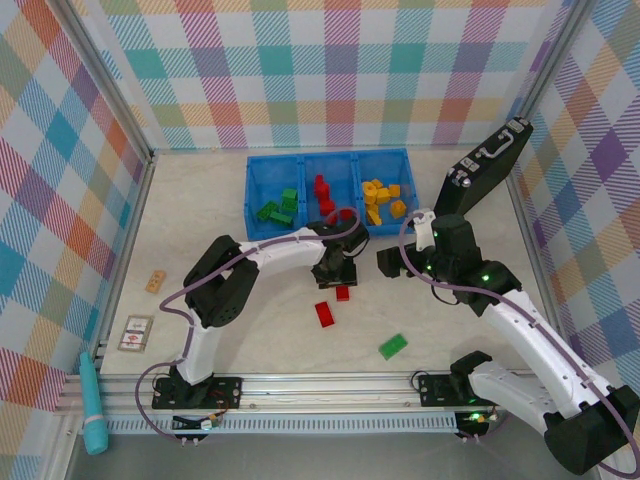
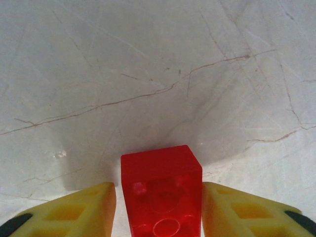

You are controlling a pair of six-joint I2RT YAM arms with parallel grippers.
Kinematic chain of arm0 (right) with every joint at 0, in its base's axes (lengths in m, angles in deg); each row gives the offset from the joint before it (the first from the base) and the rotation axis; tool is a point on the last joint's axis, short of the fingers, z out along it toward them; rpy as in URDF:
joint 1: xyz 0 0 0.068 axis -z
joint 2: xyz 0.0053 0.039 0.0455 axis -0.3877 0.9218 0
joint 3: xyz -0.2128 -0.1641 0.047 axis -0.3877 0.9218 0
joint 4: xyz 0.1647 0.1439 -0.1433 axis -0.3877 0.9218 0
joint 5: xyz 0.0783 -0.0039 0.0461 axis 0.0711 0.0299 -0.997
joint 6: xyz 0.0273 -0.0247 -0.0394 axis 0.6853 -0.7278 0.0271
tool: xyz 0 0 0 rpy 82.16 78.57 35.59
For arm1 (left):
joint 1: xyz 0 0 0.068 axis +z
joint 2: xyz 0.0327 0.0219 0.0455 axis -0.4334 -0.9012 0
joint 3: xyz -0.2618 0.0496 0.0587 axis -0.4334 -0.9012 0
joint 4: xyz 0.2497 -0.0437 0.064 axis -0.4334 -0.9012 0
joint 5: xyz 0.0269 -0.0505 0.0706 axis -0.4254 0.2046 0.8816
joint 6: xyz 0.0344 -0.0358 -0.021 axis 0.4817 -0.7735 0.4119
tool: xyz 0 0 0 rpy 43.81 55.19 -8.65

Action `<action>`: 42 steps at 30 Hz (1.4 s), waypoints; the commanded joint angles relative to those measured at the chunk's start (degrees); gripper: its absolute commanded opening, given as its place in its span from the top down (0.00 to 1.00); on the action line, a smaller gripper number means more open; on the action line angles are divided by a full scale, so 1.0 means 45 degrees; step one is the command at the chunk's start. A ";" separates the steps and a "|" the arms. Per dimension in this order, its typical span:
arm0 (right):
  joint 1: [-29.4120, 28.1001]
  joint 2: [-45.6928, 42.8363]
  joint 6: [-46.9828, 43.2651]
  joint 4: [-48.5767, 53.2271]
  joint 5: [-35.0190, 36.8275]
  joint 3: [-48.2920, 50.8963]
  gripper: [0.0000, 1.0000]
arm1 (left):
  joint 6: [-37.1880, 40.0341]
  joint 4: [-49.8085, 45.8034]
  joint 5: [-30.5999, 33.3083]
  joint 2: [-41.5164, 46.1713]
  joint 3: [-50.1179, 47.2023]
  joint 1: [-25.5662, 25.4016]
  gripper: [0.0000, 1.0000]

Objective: Sort the legos into containers by color
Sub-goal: Pick up the lego from the center of the table, then place the lego in the container.

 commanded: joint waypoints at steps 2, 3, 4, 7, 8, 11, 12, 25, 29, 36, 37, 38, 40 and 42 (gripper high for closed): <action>0.0044 -0.0064 0.0199 -0.0329 -0.0115 0.0110 0.01 | -0.0118 -0.0335 -0.0178 -0.0268 0.0071 -0.0203 0.58; 0.0034 -0.0068 0.0208 -0.0319 -0.0081 0.0109 0.01 | -0.0119 -0.0350 -0.0194 -0.0276 0.0060 -0.0200 0.59; 0.0044 -0.0092 0.0229 -0.0305 -0.0052 0.0112 0.01 | -0.0114 -0.0381 -0.0212 -0.0295 0.0066 -0.0212 0.62; 0.0044 -0.0165 0.0233 -0.0287 0.0007 0.0130 0.01 | 0.0000 -0.0581 -0.0198 -0.0345 0.0129 -0.0210 0.70; 0.0044 -0.0169 0.0268 -0.0292 0.0059 0.0133 0.01 | 0.0081 -0.0670 -0.0161 -0.0303 0.0200 -0.0179 0.71; 0.0044 -0.0275 0.0395 -0.0256 0.0688 0.0306 0.01 | 0.0651 -0.1310 0.0168 -0.0155 0.0894 0.0062 0.72; 0.0044 -0.0333 0.0477 -0.0181 0.1081 0.0379 0.01 | 0.0948 -0.1602 0.0450 -0.0030 0.1269 0.0221 0.72; 0.1021 0.0301 0.2472 0.0622 0.3004 0.0048 0.01 | 0.4308 -0.2972 0.1931 -0.1463 0.7946 0.2553 0.72; 0.2039 0.0928 0.4120 0.0614 0.1939 -0.0043 0.01 | 0.4668 -0.2653 0.2046 -0.2445 0.9491 0.3161 0.72; 0.2443 0.2464 0.4378 0.0420 0.0807 -0.0644 0.01 | 0.5110 -0.2371 0.1952 -0.3892 1.1013 0.3743 0.70; 0.2513 0.2840 0.4554 0.0603 0.0819 -0.0889 0.01 | 0.5184 -0.2295 0.2024 -0.4033 1.1092 0.3784 0.69; 0.2580 0.3150 0.4742 0.0701 0.0738 -0.1091 0.01 | 0.5203 -0.2235 0.2061 -0.4157 1.1143 0.3834 0.67; 0.2678 0.3736 0.5069 0.0606 0.0380 -0.1279 0.01 | 0.5187 -0.2099 0.1968 -0.4348 1.1144 0.3938 0.63; 0.2755 0.4191 0.5465 0.0422 0.0102 -0.1319 0.01 | 0.5181 -0.1998 0.1832 -0.4485 1.1170 0.3981 0.59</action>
